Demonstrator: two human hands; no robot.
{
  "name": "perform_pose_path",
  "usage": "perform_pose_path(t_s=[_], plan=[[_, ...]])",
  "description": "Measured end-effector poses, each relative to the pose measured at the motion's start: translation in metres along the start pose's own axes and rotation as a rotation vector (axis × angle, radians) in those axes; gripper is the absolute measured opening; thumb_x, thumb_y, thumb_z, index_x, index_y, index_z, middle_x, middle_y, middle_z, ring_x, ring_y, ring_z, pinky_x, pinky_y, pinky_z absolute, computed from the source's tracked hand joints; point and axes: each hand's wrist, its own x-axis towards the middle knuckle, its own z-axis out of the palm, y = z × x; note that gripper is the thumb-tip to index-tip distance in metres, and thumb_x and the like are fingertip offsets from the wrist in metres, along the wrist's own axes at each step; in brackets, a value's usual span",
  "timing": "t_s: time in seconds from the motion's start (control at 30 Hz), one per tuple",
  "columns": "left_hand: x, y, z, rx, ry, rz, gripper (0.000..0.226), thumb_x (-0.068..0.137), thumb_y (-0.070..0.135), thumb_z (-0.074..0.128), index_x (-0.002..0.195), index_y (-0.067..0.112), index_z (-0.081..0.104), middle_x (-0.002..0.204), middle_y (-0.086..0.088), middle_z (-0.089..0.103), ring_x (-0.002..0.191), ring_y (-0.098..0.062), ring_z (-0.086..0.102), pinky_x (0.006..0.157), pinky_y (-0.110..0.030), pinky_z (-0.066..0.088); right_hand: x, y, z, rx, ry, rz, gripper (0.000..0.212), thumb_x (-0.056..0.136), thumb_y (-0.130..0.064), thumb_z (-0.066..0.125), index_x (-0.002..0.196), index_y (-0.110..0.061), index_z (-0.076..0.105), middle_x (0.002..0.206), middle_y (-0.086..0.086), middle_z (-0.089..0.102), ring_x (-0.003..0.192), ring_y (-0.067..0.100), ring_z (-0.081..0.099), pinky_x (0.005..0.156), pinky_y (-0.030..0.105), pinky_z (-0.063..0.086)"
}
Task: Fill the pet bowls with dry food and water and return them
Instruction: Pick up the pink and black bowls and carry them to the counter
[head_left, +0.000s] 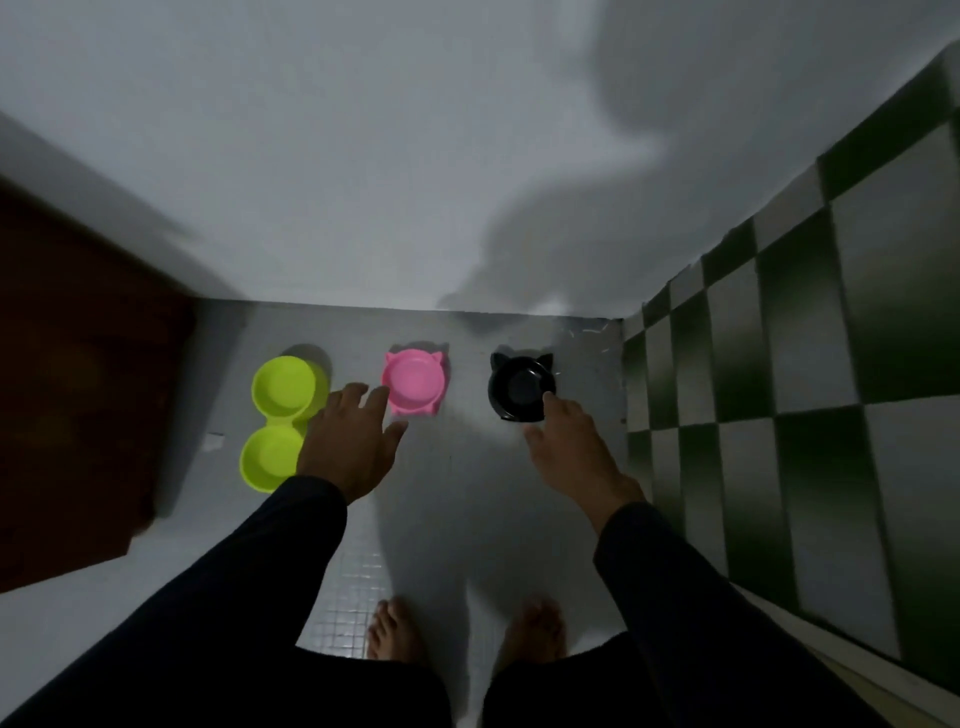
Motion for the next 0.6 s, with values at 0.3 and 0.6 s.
perform_pose_path(t_s=[0.3,0.6], plan=[[0.068,-0.031,0.137,-0.138,-0.021,-0.143,0.050,0.102,0.044,0.055,0.135,0.006,0.056,0.127,-0.021,0.056,0.117,-0.040,0.052,0.088,-0.052,0.050,0.115,0.046,0.113,0.281,0.056,0.221,0.055,0.103,-0.038,0.050,0.146,-0.006,0.038,0.141,0.020,0.047,0.123,0.035,0.051,0.095,0.035,0.045],[0.116,-0.061,0.214,-0.529,-0.038,-0.574,0.061,0.098,0.048,0.063,0.136,0.001,0.057,0.133,-0.026,0.061,0.124,-0.042,0.056,0.100,-0.044,0.045,0.189,0.070,0.178,0.610,0.209,0.516,0.066,0.096,-0.041,0.061,0.143,0.001,0.040,0.140,0.021,0.052,0.122,0.038,0.056,0.095,0.039,0.050]])
